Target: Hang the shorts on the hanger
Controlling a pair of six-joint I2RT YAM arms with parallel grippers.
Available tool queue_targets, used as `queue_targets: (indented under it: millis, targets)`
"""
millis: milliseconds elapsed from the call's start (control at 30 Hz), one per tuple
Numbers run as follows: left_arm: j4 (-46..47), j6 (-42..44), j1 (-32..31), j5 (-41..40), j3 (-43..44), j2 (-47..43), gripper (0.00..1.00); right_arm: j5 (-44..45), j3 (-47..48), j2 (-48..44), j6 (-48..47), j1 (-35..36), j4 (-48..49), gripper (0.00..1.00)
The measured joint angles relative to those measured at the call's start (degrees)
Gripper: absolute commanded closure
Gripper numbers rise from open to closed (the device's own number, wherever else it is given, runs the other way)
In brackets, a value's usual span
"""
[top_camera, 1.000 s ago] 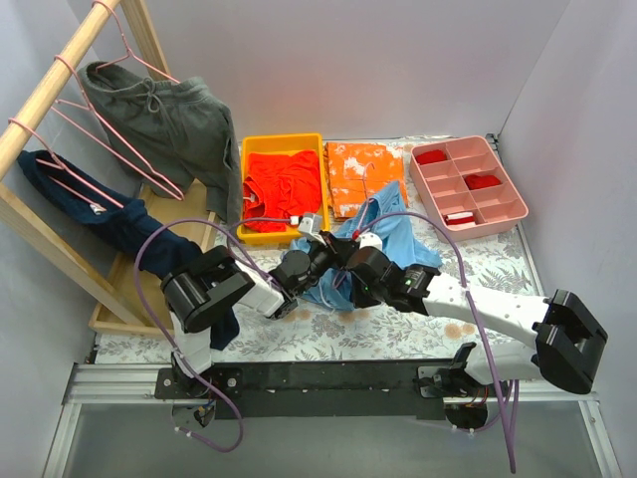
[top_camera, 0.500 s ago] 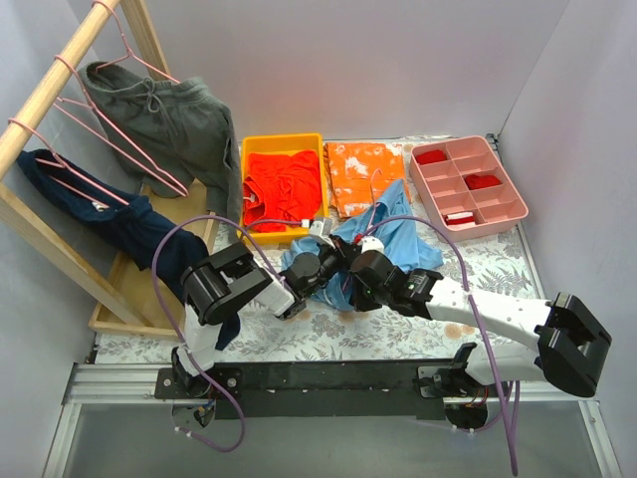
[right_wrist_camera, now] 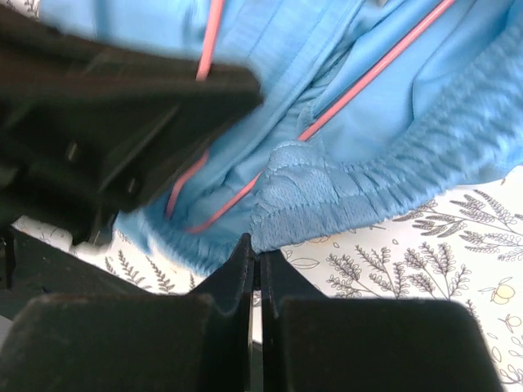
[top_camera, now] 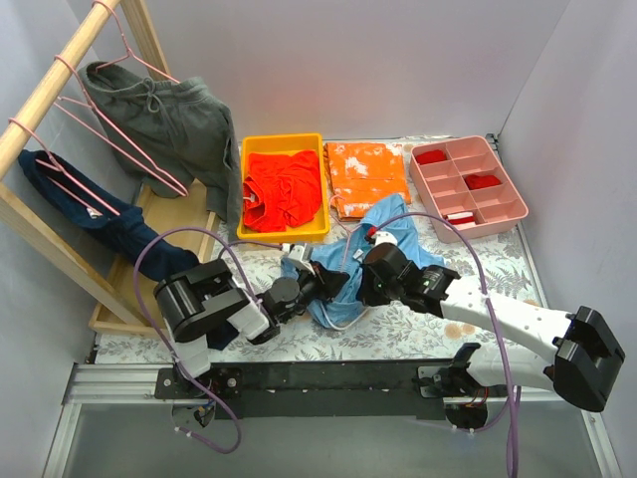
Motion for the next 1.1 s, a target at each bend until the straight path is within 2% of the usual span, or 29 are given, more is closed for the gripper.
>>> queue_targets:
  millis: [100,200,267,333,567,700,800,933,1100]
  targets:
    - [-0.1,0.8,-2.4,-0.7,-1.3,-3.4,0.89,-1.3,-0.2,0.0,0.0,-2.5,0.5,0.99]
    - [-0.2,2.1,-3.2,-1.2,-1.6,-5.2,0.91,-2.3,-1.0,-0.1,-0.2,-4.3,1.5,0.99]
    - [-0.5,3.5,-3.2,-1.8,-1.5,-6.2,0.87,-2.7,-2.0,-0.1,-0.3,-5.0,2.1,0.99]
    - [-3.0,5.2,-2.8,-1.9,0.8,-6.4,0.84,-3.0,-3.1,-0.1,-0.3,-5.1,2.7,0.99]
    - [-9.3,8.1,0.1,0.4,10.5,-4.3,0.83,-3.9,-6.3,-2.1,-0.2,-5.5,3.7,0.99]
    - [-15.6,10.7,2.0,3.9,16.3,-2.0,0.75,-4.1,-6.8,-2.8,-0.2,-5.6,4.4,0.99]
    - [-18.0,12.5,2.1,5.7,17.3,-2.0,0.68,-4.3,-6.8,-2.9,-0.3,-6.0,4.6,0.99]
    - [-21.3,14.2,2.2,5.7,19.5,-1.8,0.68,-4.6,-7.0,-3.3,-0.3,-6.4,4.8,0.99]
    - [-25.5,16.2,3.8,5.7,27.2,0.4,0.73,-5.0,-7.7,-3.4,-0.5,-6.6,4.8,0.99]
